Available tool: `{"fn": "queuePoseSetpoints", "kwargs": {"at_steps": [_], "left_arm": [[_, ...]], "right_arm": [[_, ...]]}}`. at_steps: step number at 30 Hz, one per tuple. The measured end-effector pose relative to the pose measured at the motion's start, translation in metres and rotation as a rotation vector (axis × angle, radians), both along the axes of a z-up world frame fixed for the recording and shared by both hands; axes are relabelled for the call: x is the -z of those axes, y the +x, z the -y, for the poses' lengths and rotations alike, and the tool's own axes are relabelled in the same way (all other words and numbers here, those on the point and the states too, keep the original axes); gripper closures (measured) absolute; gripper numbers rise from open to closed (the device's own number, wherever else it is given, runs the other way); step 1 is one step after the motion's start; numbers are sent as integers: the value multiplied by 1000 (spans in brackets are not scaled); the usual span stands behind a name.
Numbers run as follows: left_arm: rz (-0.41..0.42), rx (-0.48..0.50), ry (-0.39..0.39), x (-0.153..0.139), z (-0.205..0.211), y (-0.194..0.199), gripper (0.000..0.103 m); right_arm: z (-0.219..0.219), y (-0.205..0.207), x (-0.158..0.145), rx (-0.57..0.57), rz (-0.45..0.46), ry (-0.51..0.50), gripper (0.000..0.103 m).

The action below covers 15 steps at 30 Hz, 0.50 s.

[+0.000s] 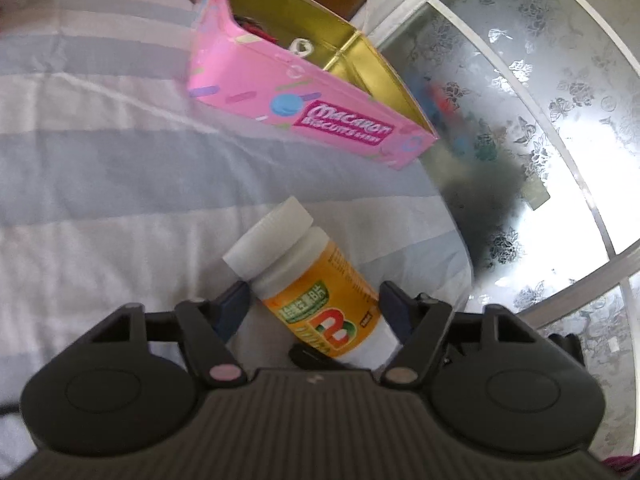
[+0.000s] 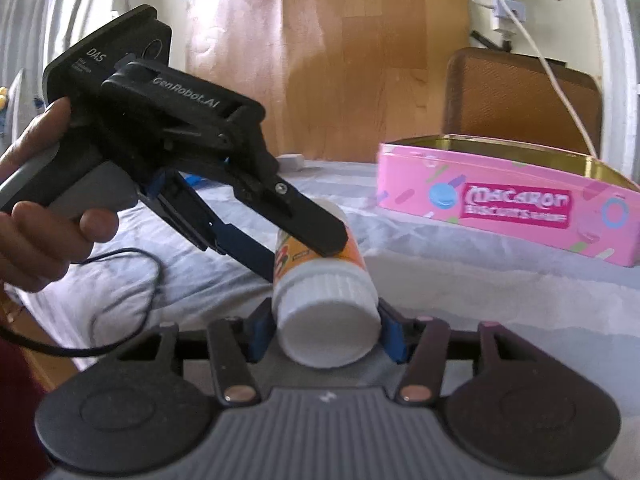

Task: Organize rigid objects
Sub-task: 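Carry the white bottle into the pink tin and release it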

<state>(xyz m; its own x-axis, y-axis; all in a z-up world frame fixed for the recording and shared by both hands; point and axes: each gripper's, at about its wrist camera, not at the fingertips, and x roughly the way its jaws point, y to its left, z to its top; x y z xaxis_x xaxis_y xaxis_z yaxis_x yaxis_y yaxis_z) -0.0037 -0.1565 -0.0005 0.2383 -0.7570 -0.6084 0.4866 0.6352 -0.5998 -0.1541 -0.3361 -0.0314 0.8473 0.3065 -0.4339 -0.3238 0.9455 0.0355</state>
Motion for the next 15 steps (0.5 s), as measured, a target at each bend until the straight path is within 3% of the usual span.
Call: {"fn": "queuePoseSetpoints", "kwargs": {"at_steps": [4,9,15], "left_arm": [[78,34,-29,-28,17,12,31],[270,76,-26,-77,66,41,31],[286,85,-18,-82,130,103,31]], "right_arm": [[13,6,-12,57,61,20,51],[31,34,-48,173,186,-8,51],[67,104,-69,337,166,-2,51]]}}
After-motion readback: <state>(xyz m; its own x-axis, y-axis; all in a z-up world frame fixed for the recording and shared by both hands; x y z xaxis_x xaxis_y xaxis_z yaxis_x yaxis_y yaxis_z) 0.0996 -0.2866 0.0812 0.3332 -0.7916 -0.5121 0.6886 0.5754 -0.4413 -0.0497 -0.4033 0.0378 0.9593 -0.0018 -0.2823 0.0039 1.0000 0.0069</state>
